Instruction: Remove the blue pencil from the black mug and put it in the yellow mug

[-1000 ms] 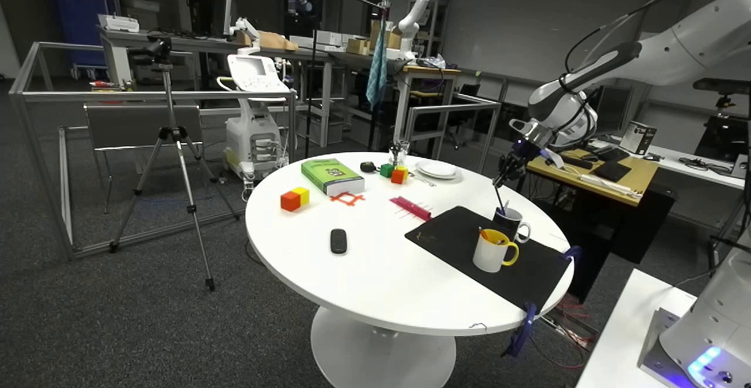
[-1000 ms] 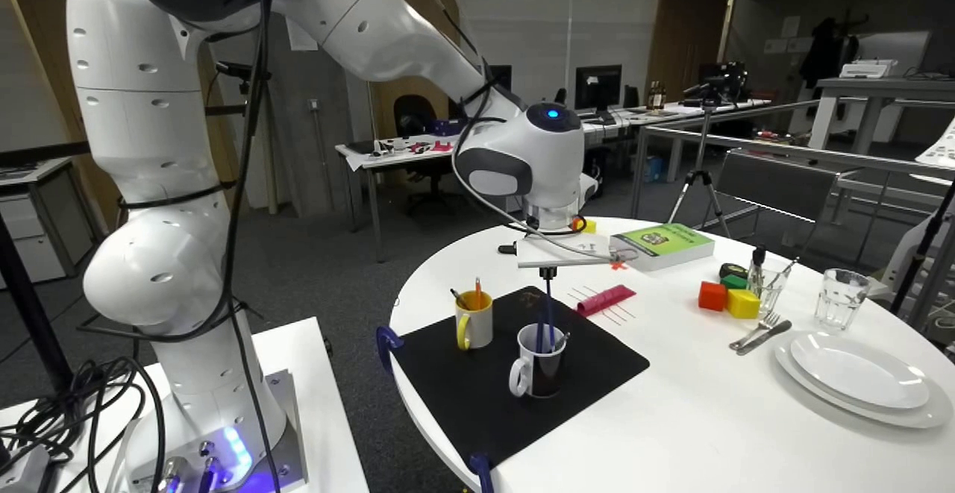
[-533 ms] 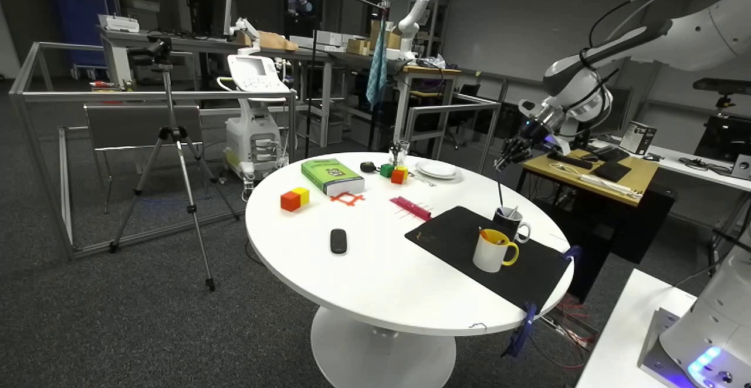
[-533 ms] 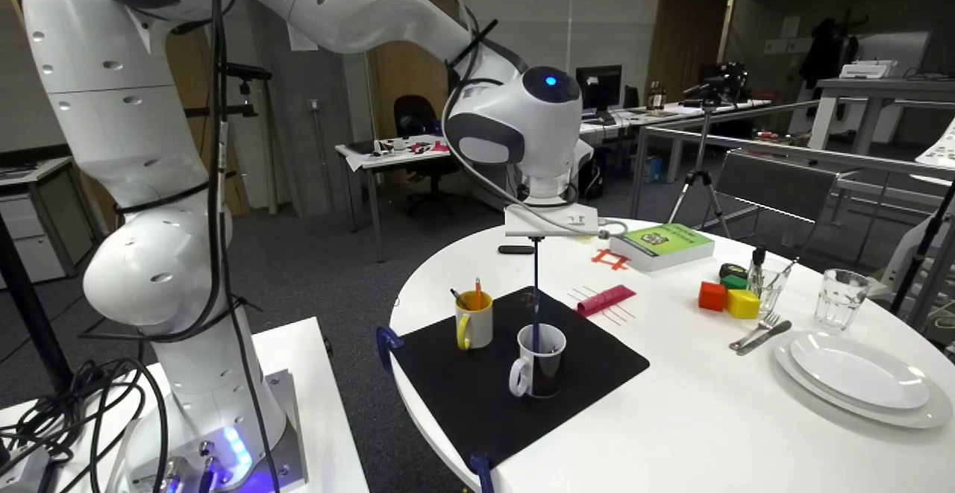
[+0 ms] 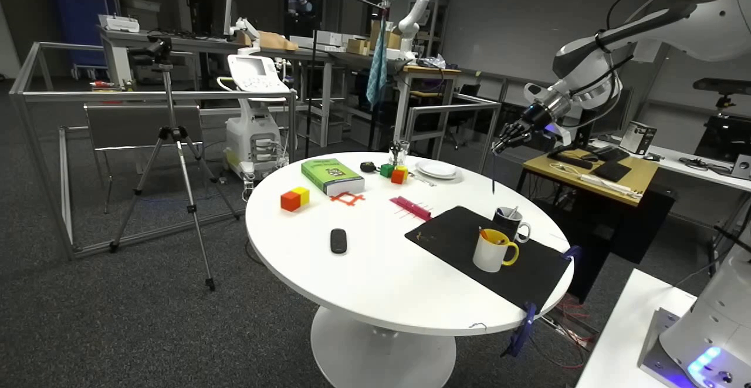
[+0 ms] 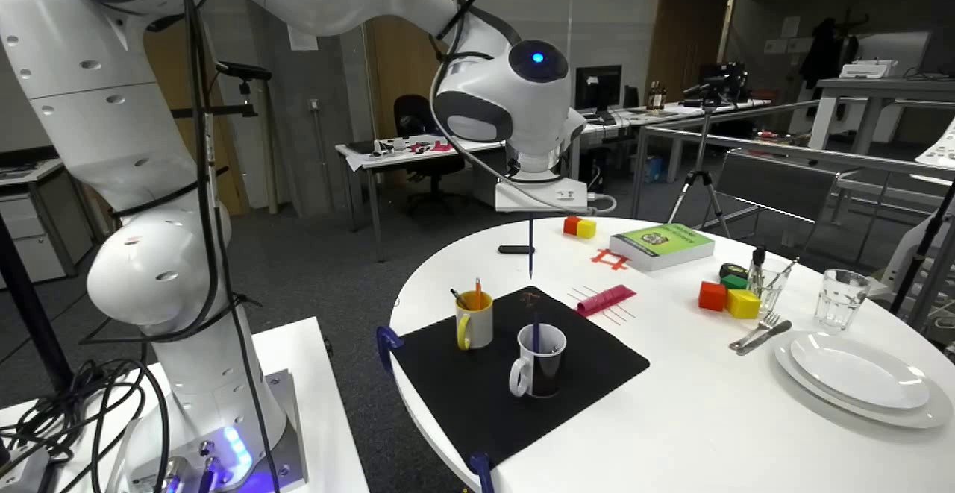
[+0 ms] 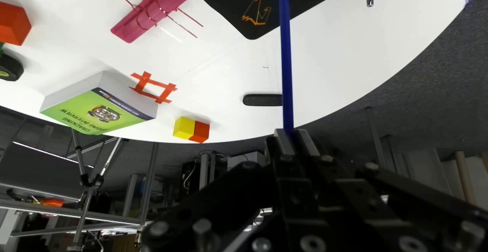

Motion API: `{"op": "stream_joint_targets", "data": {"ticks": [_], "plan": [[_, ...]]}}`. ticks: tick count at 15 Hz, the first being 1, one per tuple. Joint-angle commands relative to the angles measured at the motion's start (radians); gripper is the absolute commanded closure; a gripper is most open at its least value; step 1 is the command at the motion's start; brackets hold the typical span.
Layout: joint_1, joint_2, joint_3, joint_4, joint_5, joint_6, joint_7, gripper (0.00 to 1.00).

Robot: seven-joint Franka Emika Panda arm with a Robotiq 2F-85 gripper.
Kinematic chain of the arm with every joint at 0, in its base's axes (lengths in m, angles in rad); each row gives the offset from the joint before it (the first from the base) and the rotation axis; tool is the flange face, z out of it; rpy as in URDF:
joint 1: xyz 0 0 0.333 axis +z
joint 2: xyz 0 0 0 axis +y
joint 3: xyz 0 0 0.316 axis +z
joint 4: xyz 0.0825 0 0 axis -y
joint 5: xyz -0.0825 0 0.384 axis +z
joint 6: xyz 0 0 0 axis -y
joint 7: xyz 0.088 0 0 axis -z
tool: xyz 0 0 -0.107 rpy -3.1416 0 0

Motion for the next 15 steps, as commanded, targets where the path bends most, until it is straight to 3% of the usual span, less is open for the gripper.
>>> {"op": "stream_joint_targets", "data": {"ticks": [1,9,13,15], "plan": [[0.033,-0.026,-0.003,-0.014,0.044,-0.022,-0.017,0.98],[0.092,-0.013,0.027,-0.038,0.022,-0.052,-0.001,0.98],[0.101,0.002,0.03,-0.033,0.035,-0.151,0.034,0.98],[0.098,0.006,0.034,-0.035,0.014,-0.123,0.022,0.93]]}}
